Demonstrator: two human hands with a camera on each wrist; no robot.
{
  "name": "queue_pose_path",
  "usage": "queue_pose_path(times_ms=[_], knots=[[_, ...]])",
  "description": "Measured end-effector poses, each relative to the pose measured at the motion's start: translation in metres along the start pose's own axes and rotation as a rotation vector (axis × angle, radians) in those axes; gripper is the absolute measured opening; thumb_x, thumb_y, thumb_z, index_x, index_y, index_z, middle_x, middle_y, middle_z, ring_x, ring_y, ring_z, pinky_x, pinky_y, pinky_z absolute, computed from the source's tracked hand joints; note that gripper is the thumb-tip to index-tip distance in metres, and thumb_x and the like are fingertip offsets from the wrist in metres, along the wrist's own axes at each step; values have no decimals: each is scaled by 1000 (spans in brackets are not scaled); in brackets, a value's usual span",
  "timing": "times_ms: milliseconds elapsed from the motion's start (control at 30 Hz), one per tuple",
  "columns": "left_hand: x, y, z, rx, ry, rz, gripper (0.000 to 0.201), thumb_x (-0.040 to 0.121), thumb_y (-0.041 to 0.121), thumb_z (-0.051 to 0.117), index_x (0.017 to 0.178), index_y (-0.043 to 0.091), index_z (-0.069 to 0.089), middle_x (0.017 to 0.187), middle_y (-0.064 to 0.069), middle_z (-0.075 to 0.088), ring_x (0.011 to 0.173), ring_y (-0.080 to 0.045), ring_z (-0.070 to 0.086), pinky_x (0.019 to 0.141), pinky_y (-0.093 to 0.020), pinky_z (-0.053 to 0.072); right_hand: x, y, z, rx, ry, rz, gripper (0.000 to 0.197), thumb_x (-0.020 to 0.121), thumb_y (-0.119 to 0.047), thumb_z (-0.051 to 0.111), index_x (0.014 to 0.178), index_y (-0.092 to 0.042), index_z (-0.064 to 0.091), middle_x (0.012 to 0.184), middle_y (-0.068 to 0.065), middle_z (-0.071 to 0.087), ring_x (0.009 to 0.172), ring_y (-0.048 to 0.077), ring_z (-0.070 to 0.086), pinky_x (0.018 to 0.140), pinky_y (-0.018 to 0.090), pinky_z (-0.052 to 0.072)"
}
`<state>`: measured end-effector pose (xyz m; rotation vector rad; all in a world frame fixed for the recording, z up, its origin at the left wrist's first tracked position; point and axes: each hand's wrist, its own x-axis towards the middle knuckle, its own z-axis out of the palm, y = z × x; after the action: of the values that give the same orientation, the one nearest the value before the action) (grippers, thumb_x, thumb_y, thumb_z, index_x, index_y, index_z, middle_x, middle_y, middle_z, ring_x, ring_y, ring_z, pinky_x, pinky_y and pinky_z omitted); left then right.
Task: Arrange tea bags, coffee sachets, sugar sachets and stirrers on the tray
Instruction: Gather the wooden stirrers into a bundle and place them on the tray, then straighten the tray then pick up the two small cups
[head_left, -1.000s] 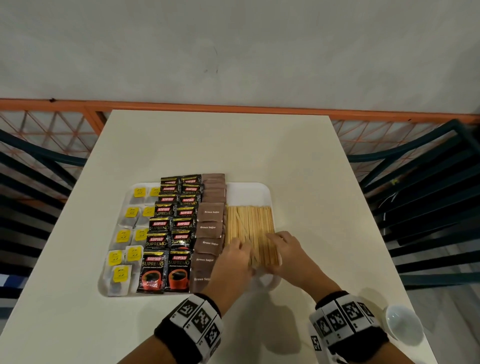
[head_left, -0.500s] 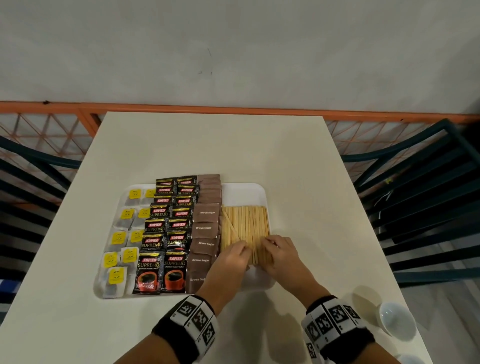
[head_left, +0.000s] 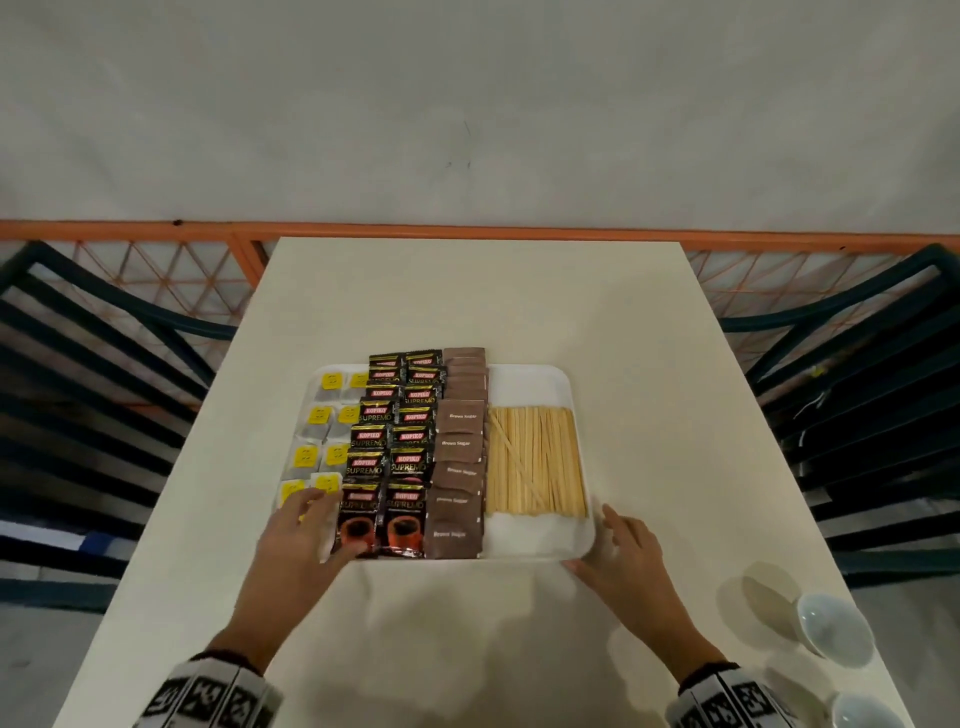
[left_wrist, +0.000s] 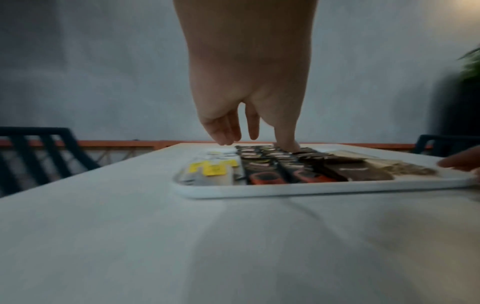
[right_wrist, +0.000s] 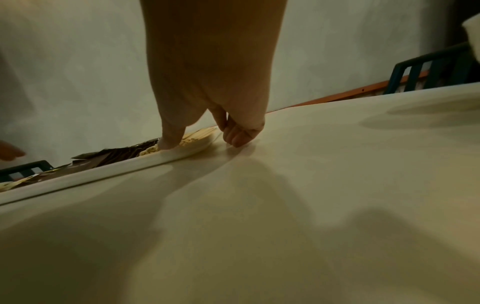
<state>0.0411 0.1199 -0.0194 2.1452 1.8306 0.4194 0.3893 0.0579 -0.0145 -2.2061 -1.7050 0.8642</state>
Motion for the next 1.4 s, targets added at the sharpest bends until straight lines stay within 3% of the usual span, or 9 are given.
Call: queue_pose_path(times_ms=[67, 133, 233, 333, 500, 767, 933, 1100, 1400], knots=[[-8, -18, 0, 26, -57, -67, 82, 68, 74, 50, 116, 8, 58, 109, -23, 58, 90, -43, 60, 74, -53, 51, 0, -2, 1, 20, 45, -13, 74, 76, -44, 69, 131, -2, 44, 124, 14, 54, 117, 35, 47, 97, 41, 38], [-13, -30, 0, 46, -99, -201, 86, 61, 52, 77, 128, 5, 50, 121, -28, 51, 103, -50, 53, 83, -59, 46, -1, -2, 5, 26, 65, -10, 72, 70, -61, 58, 117, -6, 57, 111, 11, 61, 106, 35, 53, 88, 40, 43], [-16, -34, 1, -53, -163, -386, 94, 60, 31, 86, 134, -3, 38, 128, -30, 43, 115, -48, 44, 94, -53, 38, -1, 2, 12, 36, 91, 11, 63, 70, -59, 57, 106, -7, 60, 102, 10, 62, 97, 32, 54, 83, 39, 44], [-15, -39, 3, -300, -107, -482, 59, 68, 17, 81, 117, 1, 52, 115, -24, 51, 115, -42, 45, 86, -42, 42, -3, -1, 14, 27, 88, 6, 53, 72, -53, 59, 98, -7, 60, 91, 9, 64, 88, 31, 54, 75, 37, 42], [-14, -51, 2, -369, -8, -420, 26, 64, 13, 81, 80, 10, 61, 73, -9, 61, 80, -34, 57, 60, -34, 39, 0, 0, 13, 135, 57, 43, 37, 79, -27, 68, 111, -13, 56, 98, 3, 54, 97, 23, 49, 82, 30, 40], [9, -65, 2, -336, -49, -413, 30, 68, 19, 78, 94, 13, 64, 85, -12, 61, 85, -31, 59, 72, -37, 48, 37, 2, 25, 83, 68, 28, 49, 75, -38, 67, 116, -15, 54, 102, 6, 59, 89, 18, 44, 76, 25, 34], [40, -68, -2, -254, -66, -364, 37, 77, 22, 73, 109, 7, 61, 91, -13, 63, 86, -25, 56, 72, -29, 38, 81, -4, 31, -98, 94, 10, 80, 63, -67, 39, 118, -11, 55, 102, 7, 62, 95, 26, 53, 79, 29, 38], [75, -70, -6, -258, -59, -334, 49, 81, 19, 69, 125, 6, 53, 107, -16, 62, 99, -32, 56, 85, -38, 42, 109, -35, 17, -111, 129, -31, 62, 77, -42, 67, 126, -8, 50, 121, 12, 54, 113, 30, 47, 97, 35, 39], [144, -95, -2, -275, -70, -330, 52, 79, 24, 69, 125, 10, 50, 110, -11, 61, 101, -30, 57, 88, -42, 45, 168, -64, 6, -2, 119, -58, 54, 83, -31, 64, 128, -5, 46, 126, 10, 51, 119, 24, 45, 101, 33, 40]])
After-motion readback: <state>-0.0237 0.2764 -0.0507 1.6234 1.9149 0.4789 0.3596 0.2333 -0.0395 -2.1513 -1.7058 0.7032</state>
